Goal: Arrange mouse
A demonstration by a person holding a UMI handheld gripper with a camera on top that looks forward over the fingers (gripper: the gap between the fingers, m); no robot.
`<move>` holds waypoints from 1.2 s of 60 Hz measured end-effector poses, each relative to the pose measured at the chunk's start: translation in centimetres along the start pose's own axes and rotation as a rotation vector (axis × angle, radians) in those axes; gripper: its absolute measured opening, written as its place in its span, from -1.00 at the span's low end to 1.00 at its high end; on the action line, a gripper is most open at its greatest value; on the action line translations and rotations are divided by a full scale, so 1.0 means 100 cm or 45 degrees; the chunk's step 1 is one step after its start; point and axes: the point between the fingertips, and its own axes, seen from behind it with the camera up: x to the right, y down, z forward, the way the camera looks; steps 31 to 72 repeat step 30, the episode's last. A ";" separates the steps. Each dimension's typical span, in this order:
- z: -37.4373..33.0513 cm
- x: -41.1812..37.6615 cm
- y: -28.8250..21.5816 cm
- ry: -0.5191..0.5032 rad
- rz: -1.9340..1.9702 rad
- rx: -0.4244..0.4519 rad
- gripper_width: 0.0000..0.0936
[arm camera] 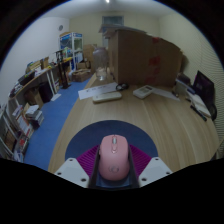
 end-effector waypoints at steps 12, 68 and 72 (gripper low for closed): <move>-0.044 -0.010 0.002 -0.141 0.073 -0.107 0.77; -0.174 0.050 0.029 -0.202 0.113 -0.172 0.78; -0.174 0.050 0.029 -0.202 0.113 -0.172 0.78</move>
